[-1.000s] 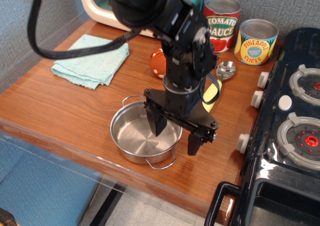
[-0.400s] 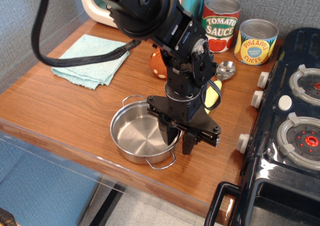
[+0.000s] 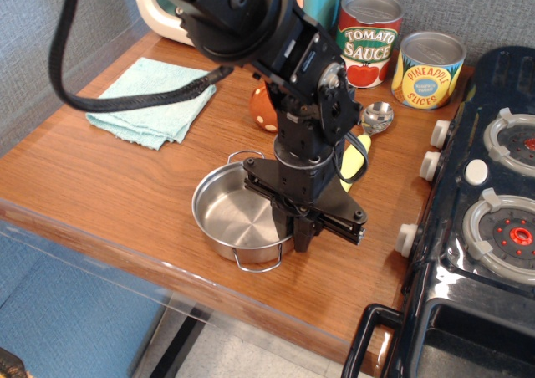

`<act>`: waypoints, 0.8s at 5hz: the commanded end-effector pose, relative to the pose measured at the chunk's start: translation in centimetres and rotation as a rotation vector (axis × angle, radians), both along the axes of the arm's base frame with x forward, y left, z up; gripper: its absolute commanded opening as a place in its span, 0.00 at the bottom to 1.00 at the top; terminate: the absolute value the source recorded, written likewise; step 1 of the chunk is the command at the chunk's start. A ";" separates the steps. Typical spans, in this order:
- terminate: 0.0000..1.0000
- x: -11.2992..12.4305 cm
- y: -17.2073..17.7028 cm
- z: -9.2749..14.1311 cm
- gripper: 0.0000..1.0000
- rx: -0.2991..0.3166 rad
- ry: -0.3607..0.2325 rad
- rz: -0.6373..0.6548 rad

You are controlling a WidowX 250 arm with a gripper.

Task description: Move the tiffin box from right edge of the table and place it on above the blue cloth near the oven.

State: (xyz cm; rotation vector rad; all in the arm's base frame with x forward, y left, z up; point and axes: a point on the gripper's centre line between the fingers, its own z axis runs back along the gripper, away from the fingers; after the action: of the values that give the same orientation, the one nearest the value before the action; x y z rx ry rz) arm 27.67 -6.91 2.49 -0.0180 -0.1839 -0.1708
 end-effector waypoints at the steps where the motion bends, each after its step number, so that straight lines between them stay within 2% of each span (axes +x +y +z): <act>1: 0.00 2.0 4.2 8.8 0.00 -0.043 -0.147 -0.023; 2: 0.00 4.9 9.3 9.9 0.00 -0.068 -0.158 0.073; 3: 0.00 8.2 13.8 8.8 0.00 -0.045 -0.114 0.146; 4: 0.00 10.9 17.2 9.2 0.00 0.022 -0.116 0.176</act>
State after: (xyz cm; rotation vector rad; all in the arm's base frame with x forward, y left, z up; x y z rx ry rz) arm 38.52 9.88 9.31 0.0131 -0.2406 0.0017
